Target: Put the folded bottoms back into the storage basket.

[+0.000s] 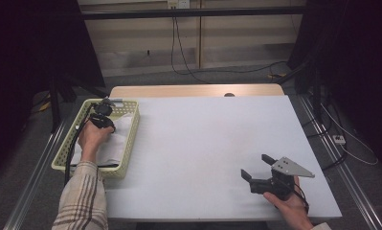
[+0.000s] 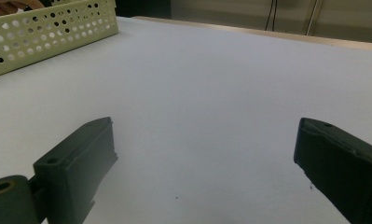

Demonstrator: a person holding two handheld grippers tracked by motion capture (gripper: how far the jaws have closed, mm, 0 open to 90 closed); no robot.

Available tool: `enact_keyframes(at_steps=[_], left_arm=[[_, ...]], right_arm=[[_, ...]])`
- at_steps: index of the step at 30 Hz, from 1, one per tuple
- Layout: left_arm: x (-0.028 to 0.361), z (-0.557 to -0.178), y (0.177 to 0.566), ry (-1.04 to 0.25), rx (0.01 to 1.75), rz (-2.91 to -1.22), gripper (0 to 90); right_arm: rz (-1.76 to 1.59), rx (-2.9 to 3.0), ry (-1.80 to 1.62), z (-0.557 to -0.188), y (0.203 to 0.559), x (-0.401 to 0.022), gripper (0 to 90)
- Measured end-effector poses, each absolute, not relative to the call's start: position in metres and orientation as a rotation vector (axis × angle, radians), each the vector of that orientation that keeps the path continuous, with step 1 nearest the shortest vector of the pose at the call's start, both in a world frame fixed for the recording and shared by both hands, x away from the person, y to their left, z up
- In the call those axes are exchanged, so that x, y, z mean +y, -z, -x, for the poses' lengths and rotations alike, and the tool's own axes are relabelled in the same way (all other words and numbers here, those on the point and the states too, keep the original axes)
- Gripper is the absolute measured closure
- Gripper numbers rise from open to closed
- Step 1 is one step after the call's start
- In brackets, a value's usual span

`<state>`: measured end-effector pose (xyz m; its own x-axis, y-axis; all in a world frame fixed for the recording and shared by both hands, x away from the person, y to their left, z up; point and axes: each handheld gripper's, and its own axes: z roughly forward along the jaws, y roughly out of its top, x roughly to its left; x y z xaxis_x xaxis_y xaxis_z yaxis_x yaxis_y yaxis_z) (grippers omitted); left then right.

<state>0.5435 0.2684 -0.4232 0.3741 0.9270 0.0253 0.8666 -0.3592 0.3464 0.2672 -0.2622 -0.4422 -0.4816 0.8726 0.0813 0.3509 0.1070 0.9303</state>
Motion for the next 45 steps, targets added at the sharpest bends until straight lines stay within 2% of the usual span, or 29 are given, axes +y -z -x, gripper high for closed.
enact_keyframes(at_steps=[7, 14, 17, 27, 35, 38, 45], left_arm=[[0.266, -0.553, 0.425, -0.279, 1.505, -2.325, 90.0], [0.263, -0.557, 0.430, -0.346, 1.404, -2.297, 90.0], [0.267, -0.558, 0.430, -0.306, 1.396, -2.257, 90.0], [0.303, -0.558, 0.420, -0.431, 1.591, -2.147, 90.0], [0.307, -0.548, 0.422, -0.461, 1.628, -2.203, 90.0], [0.310, -0.545, 0.424, -0.422, 1.634, -2.271, 90.0], [0.316, -0.536, 0.420, -0.368, 1.661, -2.252, 90.0]], right_arm=[[-1.191, 1.892, -1.363, -0.268, 0.443, -0.262, 5.5], [-1.193, 1.896, -1.362, -0.269, 0.443, -0.262, 5.4], [-1.196, 1.898, -1.361, -0.269, 0.443, -0.262, 5.4], [-1.199, 1.894, -1.358, -0.269, 0.443, -0.263, 5.5], [-1.209, 1.886, -1.360, -0.268, 0.443, -0.264, 5.6], [-1.204, 1.890, -1.359, -0.268, 0.443, -0.263, 5.6], [-1.207, 1.891, -1.354, -0.269, 0.444, -0.263, 5.6]])
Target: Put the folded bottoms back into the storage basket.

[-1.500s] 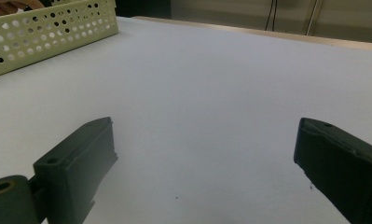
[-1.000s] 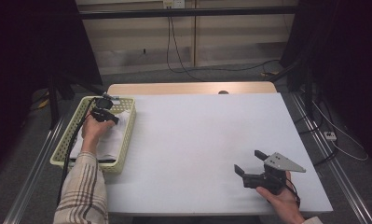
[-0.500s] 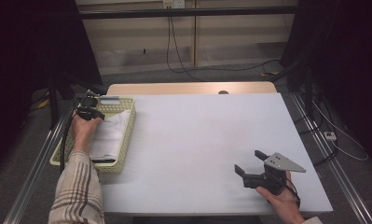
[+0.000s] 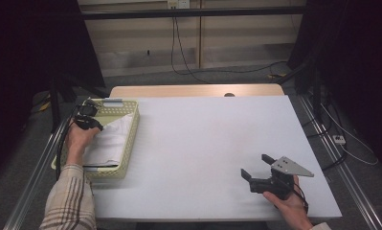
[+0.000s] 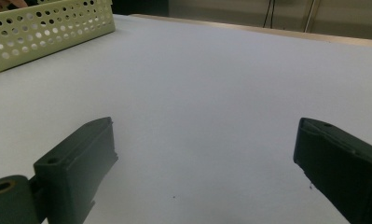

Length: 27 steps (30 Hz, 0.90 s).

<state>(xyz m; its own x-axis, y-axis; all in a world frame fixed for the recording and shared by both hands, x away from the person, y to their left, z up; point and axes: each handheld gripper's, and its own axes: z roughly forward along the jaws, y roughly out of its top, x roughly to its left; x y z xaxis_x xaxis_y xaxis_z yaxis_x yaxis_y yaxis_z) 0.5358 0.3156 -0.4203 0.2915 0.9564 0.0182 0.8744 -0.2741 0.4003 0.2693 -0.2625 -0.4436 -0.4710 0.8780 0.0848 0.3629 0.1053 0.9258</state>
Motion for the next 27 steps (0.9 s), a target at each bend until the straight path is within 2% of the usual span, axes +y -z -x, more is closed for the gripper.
enact_keyframes(at_steps=[3, 14, 21, 27], left_arm=[[0.316, -0.537, 0.423, -0.322, 1.668, -2.272, 90.0], [0.296, -0.557, 0.425, -0.389, 1.572, -2.397, 90.0], [0.297, -0.563, 0.429, -0.407, 1.522, -2.322, 90.0], [0.298, -0.563, 0.433, -0.504, 1.524, -2.272, 90.0]], right_arm=[[-1.210, 1.893, -1.354, -0.270, 0.444, -0.262, 5.6], [-1.204, 1.899, -1.352, -0.270, 0.444, -0.262, 5.6], [-1.206, 1.901, -1.354, -0.271, 0.445, -0.262, 5.6], [-1.211, 1.901, -1.351, -0.271, 0.445, -0.262, 5.6]])
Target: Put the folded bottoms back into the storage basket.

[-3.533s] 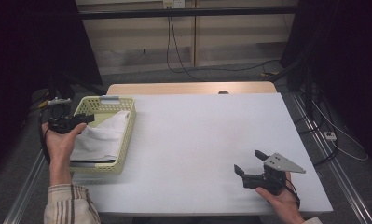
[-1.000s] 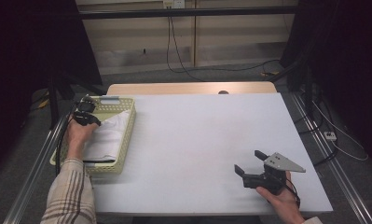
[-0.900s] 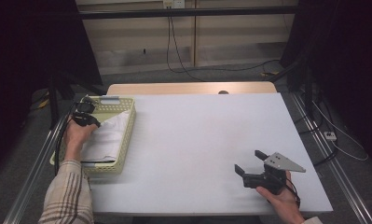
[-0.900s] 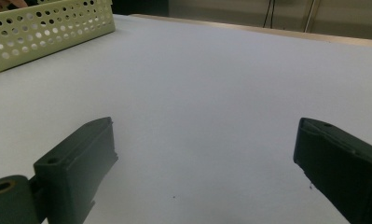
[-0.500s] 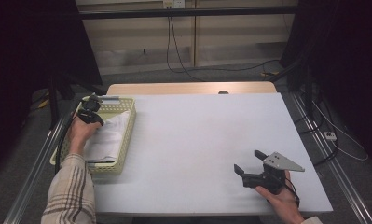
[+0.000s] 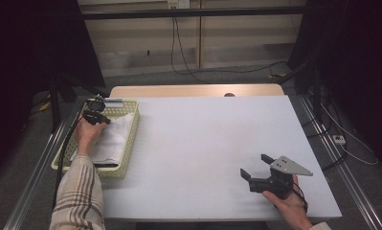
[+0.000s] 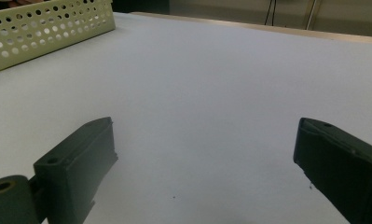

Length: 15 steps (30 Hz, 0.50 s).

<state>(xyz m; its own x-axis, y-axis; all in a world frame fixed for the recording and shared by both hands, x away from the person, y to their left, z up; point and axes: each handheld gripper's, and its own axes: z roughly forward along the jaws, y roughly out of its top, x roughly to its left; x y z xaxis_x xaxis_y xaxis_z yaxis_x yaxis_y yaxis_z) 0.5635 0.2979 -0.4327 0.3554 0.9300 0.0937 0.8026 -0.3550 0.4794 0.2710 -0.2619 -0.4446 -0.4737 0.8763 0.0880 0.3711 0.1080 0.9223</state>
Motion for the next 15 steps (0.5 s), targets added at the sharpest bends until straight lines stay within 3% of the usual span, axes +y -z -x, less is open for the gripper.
enact_keyframes(at_steps=[6, 15], left_arm=[[0.310, -0.556, 0.422, -0.557, 1.549, -2.172, 90.0], [0.329, -0.541, 0.420, -0.501, 1.635, -2.222, 90.0]], right_arm=[[-1.212, 1.900, -1.346, -0.271, 0.445, -0.263, 5.7], [-1.211, 1.899, -1.345, -0.271, 0.444, -0.262, 5.8]])
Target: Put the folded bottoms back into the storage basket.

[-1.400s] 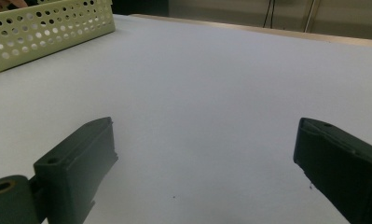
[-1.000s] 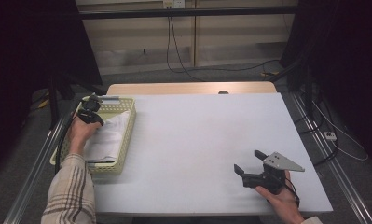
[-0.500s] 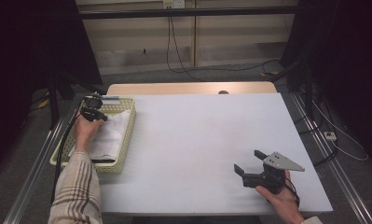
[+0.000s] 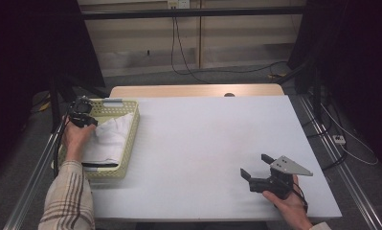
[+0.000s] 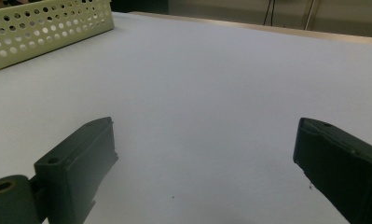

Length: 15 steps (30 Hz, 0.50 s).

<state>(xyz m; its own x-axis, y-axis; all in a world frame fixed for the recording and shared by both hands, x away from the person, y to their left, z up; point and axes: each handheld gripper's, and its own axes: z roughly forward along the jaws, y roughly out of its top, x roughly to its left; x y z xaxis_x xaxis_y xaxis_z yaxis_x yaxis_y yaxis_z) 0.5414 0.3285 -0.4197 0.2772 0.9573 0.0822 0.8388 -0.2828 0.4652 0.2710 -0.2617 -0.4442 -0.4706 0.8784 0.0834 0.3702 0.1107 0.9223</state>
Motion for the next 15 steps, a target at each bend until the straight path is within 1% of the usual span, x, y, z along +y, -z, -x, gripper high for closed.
enact_keyframes(at_steps=[2, 6, 11, 14, 15], left_arm=[[0.3282, -0.5396, 0.4211, -0.479, 1.660, -2.254, 90.0], [0.3277, -0.5396, 0.4238, -0.427, 1.703, -2.242, 90.0], [0.3269, -0.5439, 0.4261, -0.458, 1.709, -2.225, 90.0], [0.3231, -0.5454, 0.4300, -0.517, 1.646, -2.215, 90.0], [0.3227, -0.5456, 0.4302, -0.515, 1.652, -2.203, 90.0]], right_arm=[[-1.213, 1.899, -1.345, -0.2715, 0.4444, -0.2616, 5.8], [-1.213, 1.900, -1.343, -0.2720, 0.4448, -0.2615, 5.8], [-1.211, 1.902, -1.342, -0.2717, 0.4448, -0.2611, 5.8], [-1.211, 1.902, -1.343, -0.2718, 0.4447, -0.2612, 5.8], [-1.211, 1.902, -1.343, -0.2717, 0.4447, -0.2613, 5.8]])
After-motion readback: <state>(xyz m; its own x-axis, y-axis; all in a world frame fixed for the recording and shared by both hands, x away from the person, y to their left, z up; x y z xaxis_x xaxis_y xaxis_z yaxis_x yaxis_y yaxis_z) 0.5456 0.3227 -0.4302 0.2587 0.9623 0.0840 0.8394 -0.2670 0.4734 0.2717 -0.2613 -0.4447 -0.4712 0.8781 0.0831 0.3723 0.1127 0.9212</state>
